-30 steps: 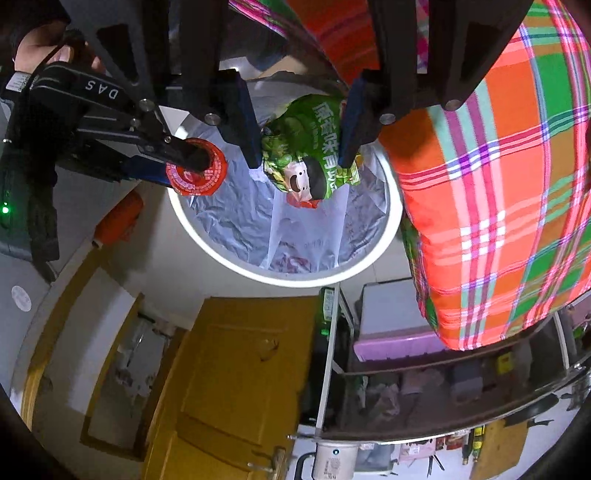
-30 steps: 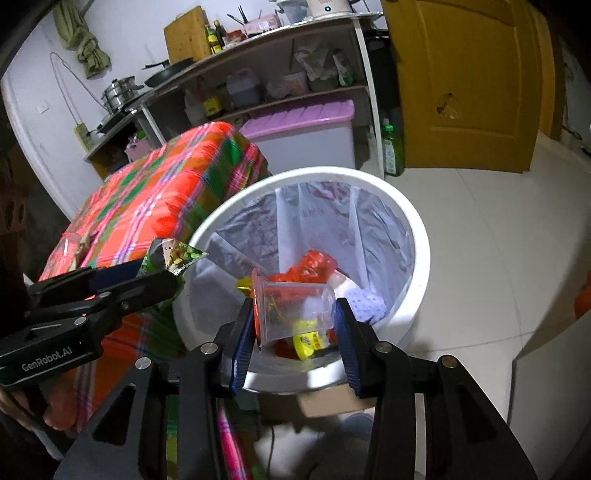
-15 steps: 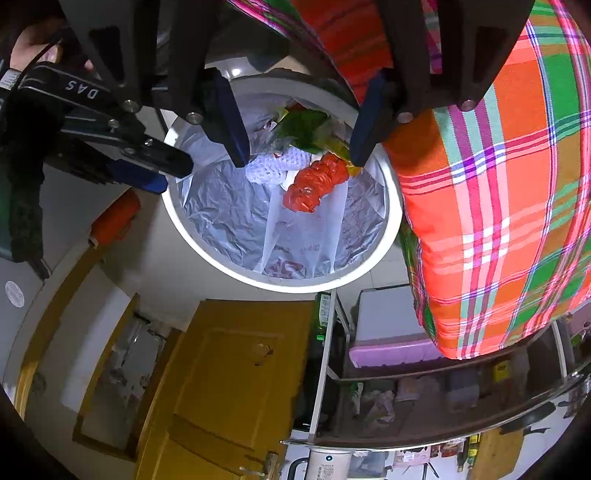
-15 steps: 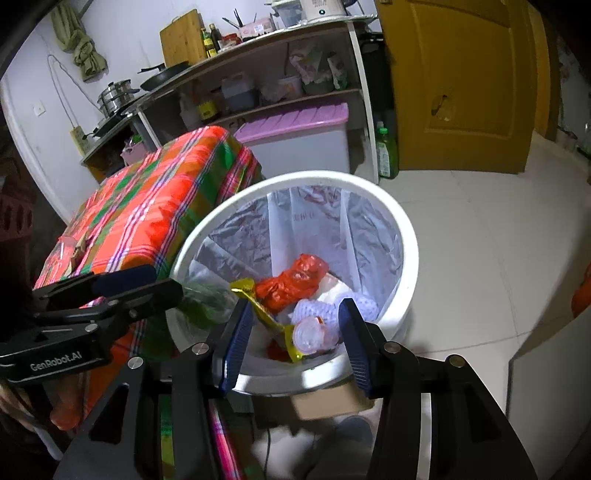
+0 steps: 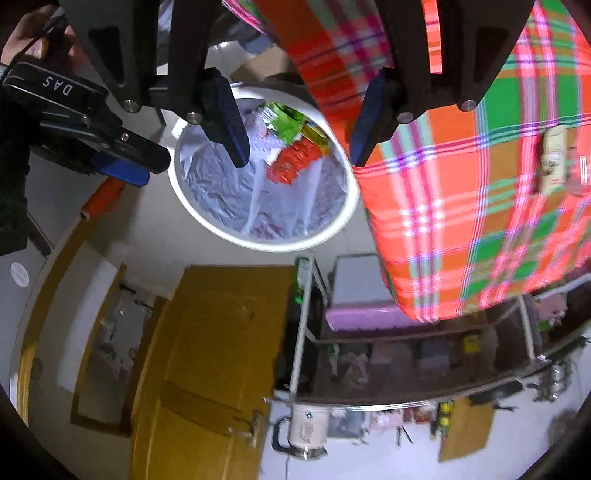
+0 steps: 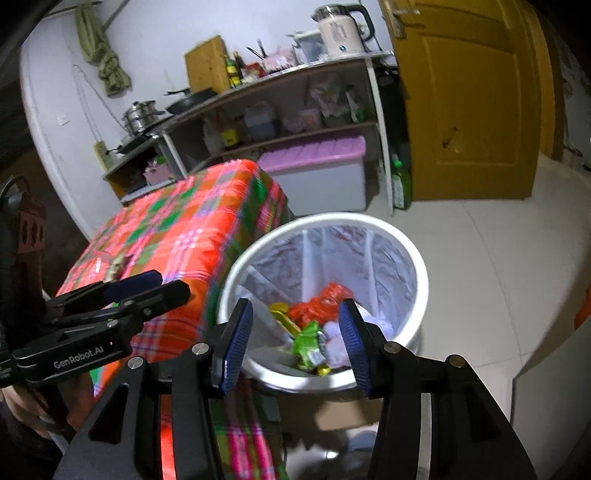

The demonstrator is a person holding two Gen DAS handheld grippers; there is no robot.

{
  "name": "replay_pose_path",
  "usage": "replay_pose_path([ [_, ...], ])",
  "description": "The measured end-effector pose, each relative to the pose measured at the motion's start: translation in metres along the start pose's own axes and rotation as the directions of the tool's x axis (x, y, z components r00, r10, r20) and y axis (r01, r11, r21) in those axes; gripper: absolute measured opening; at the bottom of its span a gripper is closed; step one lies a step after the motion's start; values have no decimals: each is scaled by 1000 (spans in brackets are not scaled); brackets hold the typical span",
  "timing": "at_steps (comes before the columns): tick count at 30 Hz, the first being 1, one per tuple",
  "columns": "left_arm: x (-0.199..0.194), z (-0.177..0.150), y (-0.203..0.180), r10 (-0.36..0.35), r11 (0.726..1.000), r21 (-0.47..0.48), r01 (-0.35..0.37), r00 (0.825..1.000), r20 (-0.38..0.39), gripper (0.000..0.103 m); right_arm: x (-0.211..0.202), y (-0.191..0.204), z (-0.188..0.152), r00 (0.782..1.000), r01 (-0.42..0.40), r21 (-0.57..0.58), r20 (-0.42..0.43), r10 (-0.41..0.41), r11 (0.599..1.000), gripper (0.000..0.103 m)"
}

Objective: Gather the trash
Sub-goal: 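Move both tools back toward the white packet and small clear cup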

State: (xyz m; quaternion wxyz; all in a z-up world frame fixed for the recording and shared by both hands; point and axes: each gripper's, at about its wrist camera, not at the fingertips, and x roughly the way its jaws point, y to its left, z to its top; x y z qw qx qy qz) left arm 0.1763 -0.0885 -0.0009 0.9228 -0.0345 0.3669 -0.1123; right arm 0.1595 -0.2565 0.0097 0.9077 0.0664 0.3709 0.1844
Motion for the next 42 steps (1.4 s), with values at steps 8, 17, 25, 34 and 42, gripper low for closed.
replay_pose_path([
  [8,-52,-4,16,49,999,-26,-46,994,95,56,-16,37,0,999,-42,-64,22,44,997,50],
  [17,-90,-16,37,97,994,-62,-89,985,143,56,-20,71,-2,994,-101,-114,22,104,988,50],
  [25,-109,-26,60,145,986,-104,-130,976,160,56,-18,89,-7,992,-126,-142,-2,127,982,50],
  [34,-120,-32,75,182,978,-135,-159,967,176,56,-13,108,-8,989,-148,-175,-26,146,973,49],
  [42,-123,-37,93,204,971,-162,-176,963,174,56,-1,125,-6,985,-171,-203,-49,164,964,49],
])
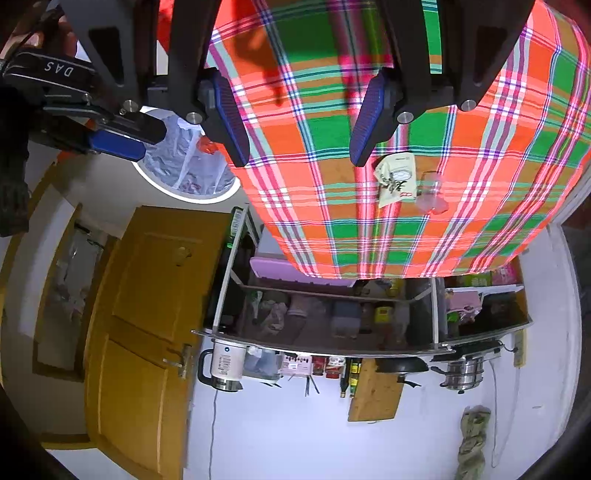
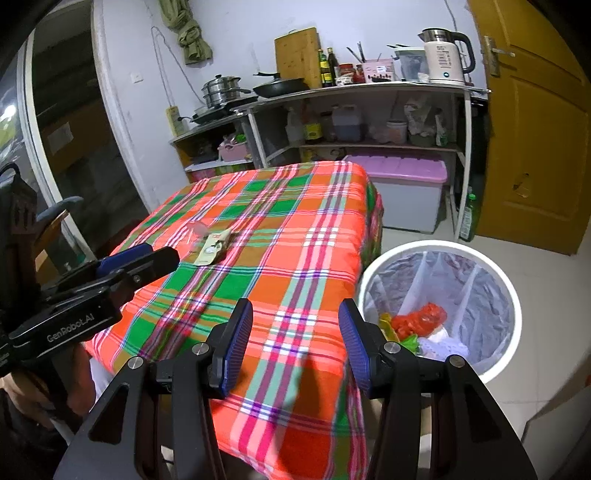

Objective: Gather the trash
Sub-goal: 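Move both tools back toward the white packet and small clear cup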

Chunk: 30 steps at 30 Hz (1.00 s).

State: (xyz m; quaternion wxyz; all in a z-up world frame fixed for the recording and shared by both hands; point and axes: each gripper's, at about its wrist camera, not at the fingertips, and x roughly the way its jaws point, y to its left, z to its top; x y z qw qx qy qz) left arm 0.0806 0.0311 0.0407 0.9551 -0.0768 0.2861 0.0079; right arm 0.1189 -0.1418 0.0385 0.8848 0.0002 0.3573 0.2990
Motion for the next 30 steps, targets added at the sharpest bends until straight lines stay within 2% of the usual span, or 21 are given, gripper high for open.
replay_pose_path([
  [8,4,-5,23,24,999,-34,-24,1000,-1,56,19,17,5,999,-19,-32,-35,18,999,49],
  [18,19,-16,74,87,989,-115,-92,995,-48,56,46,34,10,996,-42,-57,-78,38,998,49],
  [30,34,-18,111,105,981,-153,-115,992,-70,56,74,49,22,993,-76,-74,-100,69,994,49],
])
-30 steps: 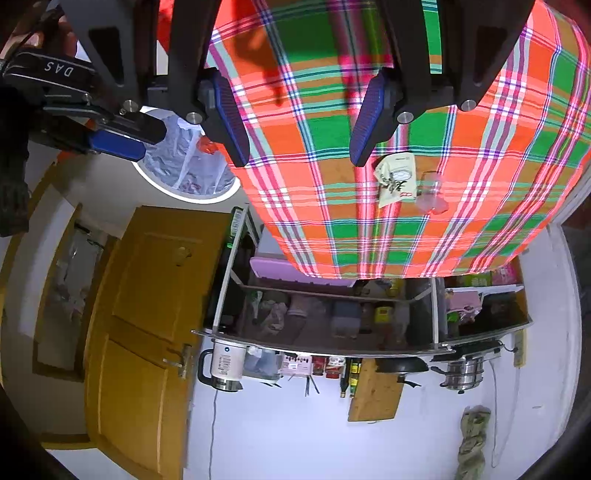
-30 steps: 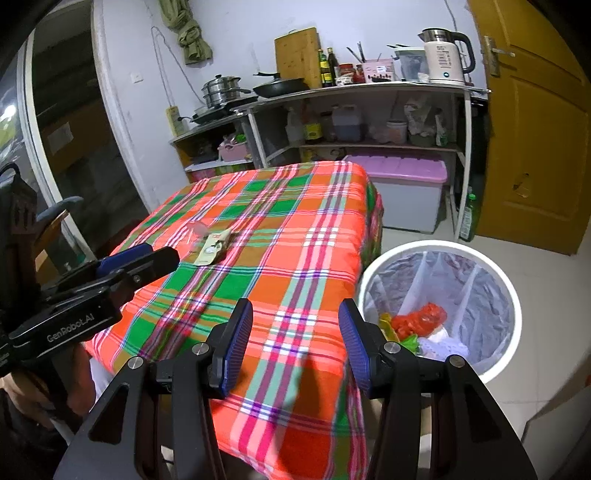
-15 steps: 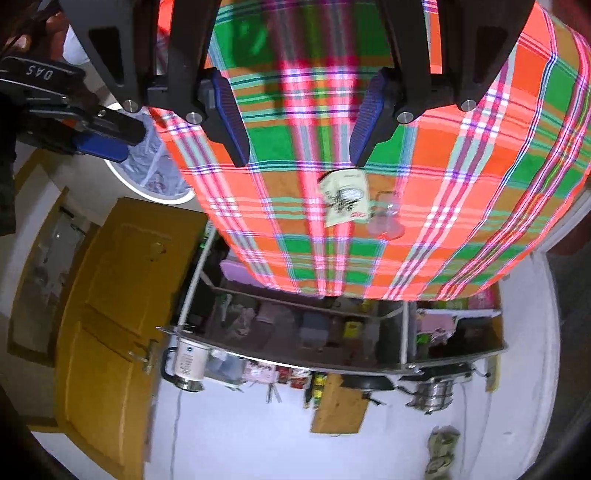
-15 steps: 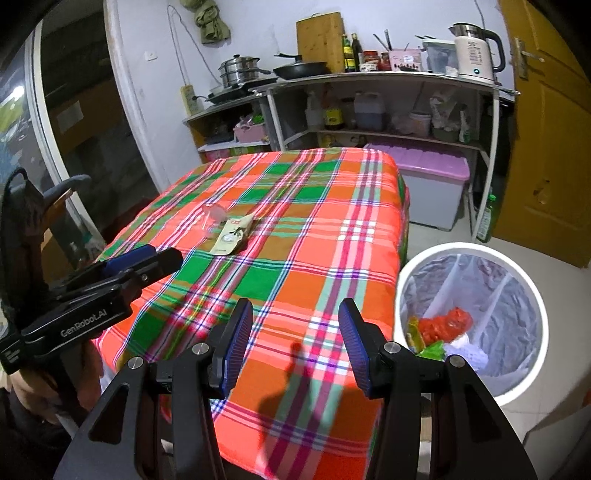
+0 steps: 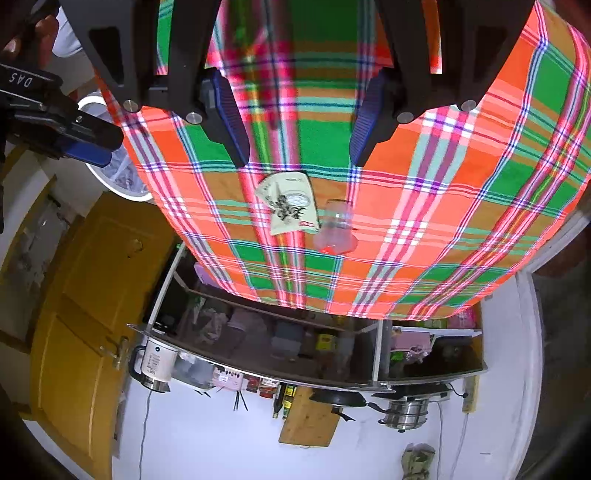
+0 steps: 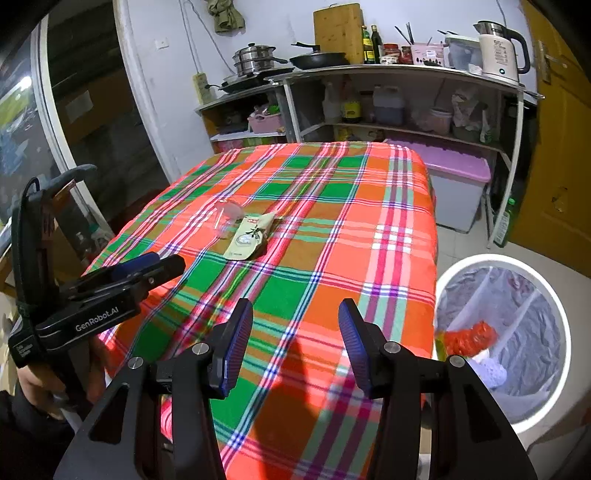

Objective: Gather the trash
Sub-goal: 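Move both tools back toward the white packet and small clear cup, then grasp the white snack packet with the right gripper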

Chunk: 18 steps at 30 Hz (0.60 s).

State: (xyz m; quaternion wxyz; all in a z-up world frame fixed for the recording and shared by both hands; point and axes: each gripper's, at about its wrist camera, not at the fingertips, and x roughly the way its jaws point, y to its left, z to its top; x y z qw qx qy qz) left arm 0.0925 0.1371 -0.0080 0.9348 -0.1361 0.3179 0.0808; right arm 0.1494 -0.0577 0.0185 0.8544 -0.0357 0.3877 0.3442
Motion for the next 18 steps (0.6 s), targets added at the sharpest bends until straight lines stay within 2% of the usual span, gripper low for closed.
replay_pose_path([
  [16,20,22,37,47,999,-21,-47,999,-2,56,73,15,42,995,-87,-5,-55,87,996,49],
  [18,22,25,41,55,998,-21,-54,998,5,56,87,19,48,994,-89,-16,-68,88,996,46],
])
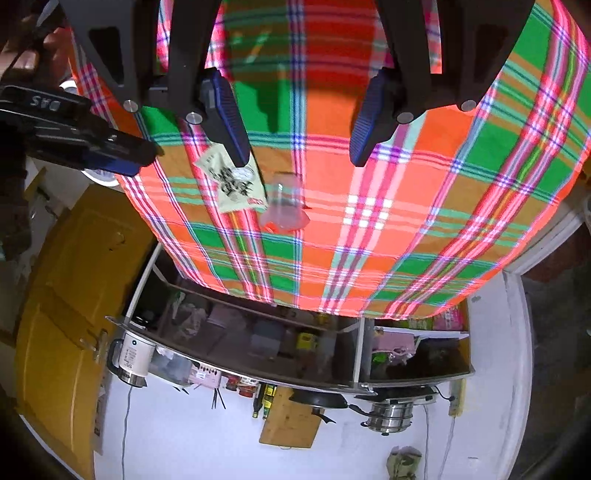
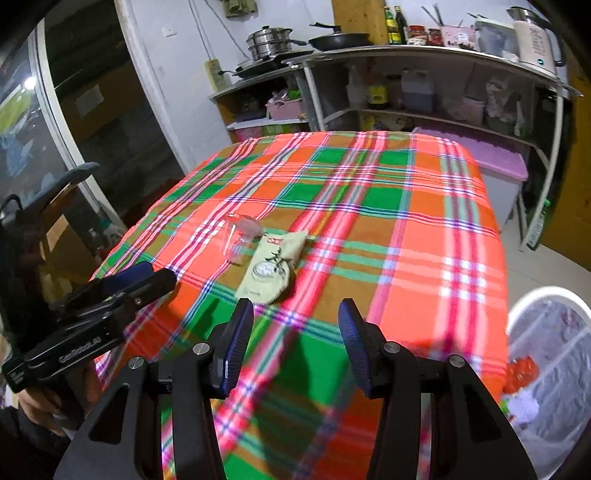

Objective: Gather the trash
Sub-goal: 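Grasp the white snack packet with the right gripper, then grasp the small clear cup with the left gripper while the right holds the packet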

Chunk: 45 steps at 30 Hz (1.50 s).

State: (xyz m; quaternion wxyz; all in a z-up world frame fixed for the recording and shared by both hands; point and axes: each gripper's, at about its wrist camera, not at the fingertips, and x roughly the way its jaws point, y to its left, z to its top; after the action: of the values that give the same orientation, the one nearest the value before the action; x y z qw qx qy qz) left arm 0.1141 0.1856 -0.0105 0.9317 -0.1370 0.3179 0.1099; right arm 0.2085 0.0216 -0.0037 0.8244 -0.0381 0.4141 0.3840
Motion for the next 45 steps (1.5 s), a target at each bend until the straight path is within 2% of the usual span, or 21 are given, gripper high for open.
replay_pose_path([
  [1,1,1,2,1,1000,-3,-1,1000,2,56,7,1,3,1000,5,-6,-10,-5,1000,42],
  [10,12,8,20,-19,999,-40,19,1000,12,56,58,-1,22,997,-9,0,-74,9,1000,40],
  [12,16,10,22,-28,999,-45,28,1000,11,56,66,-1,24,996,-10,4,-86,11,1000,36],
  [17,25,15,23,-40,998,-52,41,999,10,56,73,2,27,995,-21,-11,-95,20,1000,16],
  [24,39,21,13,-54,998,-36,53,998,-13,56,53,-11,18,998,-4,19,-66,5,1000,16],
  [33,67,25,11,-22,998,-68,16,996,-83,56,28,-34,4,999,-5,78,-46,9,997,16],
  [39,78,32,-2,-8,999,-31,6,996,-86,55,21,-47,-2,999,0,114,-35,4,993,16],
  [42,84,33,-9,-9,1000,-7,9,995,-101,50,17,-49,-4,1000,-2,121,-29,6,993,16],
  [45,90,33,-15,-1,1000,12,3,992,-127,38,15,-52,-6,1000,-4,125,-25,7,992,16],
])
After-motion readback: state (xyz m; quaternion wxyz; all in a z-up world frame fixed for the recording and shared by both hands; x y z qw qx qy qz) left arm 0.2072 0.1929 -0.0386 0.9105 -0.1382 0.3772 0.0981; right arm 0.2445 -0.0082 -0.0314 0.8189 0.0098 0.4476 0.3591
